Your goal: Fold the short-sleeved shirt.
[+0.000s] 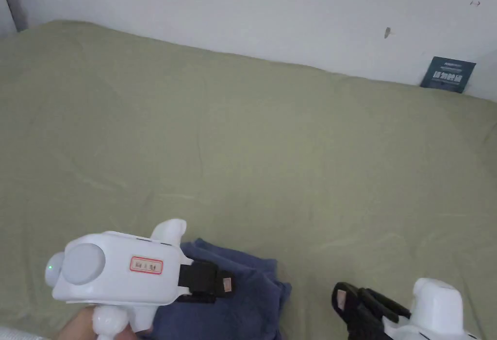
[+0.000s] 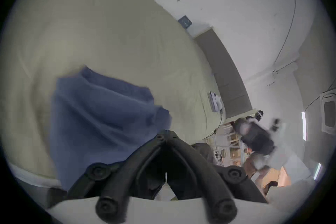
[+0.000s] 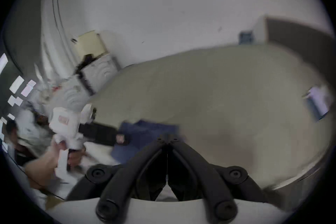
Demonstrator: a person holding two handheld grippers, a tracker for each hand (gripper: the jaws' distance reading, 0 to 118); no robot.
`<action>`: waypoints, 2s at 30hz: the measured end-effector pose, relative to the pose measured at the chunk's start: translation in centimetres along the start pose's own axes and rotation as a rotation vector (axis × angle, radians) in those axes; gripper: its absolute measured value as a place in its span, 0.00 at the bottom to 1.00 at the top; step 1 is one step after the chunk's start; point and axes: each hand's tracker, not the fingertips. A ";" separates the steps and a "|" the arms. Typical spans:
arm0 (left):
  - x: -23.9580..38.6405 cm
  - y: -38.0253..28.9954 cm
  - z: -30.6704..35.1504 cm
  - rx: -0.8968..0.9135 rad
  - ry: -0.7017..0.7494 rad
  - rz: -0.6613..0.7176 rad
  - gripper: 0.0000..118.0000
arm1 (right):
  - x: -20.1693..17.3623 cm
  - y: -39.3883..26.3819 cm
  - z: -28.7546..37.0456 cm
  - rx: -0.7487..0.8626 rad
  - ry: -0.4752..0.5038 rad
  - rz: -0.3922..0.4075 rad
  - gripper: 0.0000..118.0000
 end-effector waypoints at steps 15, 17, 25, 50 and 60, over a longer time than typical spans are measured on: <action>-8.5 4.1 3.6 -0.122 0.047 0.030 0.83 | 11.9 -5.6 -20.4 -0.414 0.564 -0.727 0.00; -10.3 4.6 2.5 -0.156 -0.026 0.046 1.00 | 13.5 -6.4 -20.6 -0.368 0.646 -0.887 0.00; -11.8 5.4 -2.1 -0.183 -0.206 0.168 0.89 | 11.7 -5.8 -19.7 -0.379 0.632 -0.801 0.00; -24.2 18.1 22.9 0.043 0.365 0.226 0.25 | 7.1 2.9 -14.9 -0.260 0.418 -0.421 0.00; -23.5 21.2 21.8 -0.014 0.488 0.144 1.00 | 9.2 3.7 -15.6 -0.223 0.371 -0.451 0.00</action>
